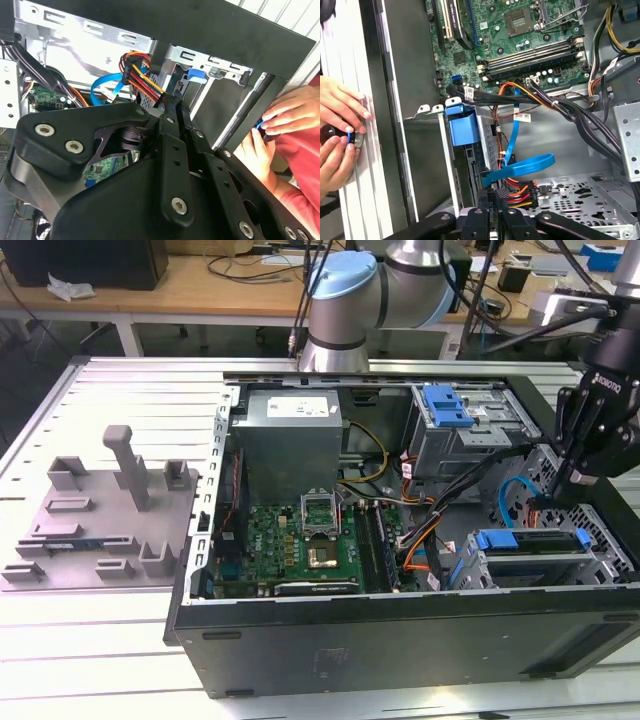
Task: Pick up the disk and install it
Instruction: 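Insert the first disk wire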
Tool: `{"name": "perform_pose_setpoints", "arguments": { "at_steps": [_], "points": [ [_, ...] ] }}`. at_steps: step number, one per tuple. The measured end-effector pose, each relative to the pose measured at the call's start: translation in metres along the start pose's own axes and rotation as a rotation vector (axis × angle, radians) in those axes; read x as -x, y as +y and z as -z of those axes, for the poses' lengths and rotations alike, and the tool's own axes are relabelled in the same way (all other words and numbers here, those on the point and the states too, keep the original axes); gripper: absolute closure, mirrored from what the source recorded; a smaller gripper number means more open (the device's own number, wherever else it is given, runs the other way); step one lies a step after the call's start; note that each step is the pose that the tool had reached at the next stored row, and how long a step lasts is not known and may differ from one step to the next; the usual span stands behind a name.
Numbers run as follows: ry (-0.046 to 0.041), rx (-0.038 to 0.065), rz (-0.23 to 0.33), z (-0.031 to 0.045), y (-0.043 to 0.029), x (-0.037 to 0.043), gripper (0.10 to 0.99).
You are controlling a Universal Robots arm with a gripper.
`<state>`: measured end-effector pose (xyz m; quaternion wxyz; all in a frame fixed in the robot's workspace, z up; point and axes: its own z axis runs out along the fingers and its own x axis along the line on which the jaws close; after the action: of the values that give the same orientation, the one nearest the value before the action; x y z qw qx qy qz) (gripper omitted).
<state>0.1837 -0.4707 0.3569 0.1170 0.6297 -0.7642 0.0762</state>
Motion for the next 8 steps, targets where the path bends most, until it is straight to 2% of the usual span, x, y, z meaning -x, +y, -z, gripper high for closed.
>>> {"name": "perform_pose_setpoints", "arguments": {
  "at_steps": [1, 6, 8],
  "points": [
    [-0.0111, 0.000, 0.001, -0.0008, -0.0005, -0.0032, 0.922],
    [-0.0453, -0.004, 0.005, -0.0022, -0.0009, -0.0093, 0.922],
    [-0.0540, -0.006, 0.006, -0.0022, -0.0002, -0.0109, 0.922]
  ]
}}
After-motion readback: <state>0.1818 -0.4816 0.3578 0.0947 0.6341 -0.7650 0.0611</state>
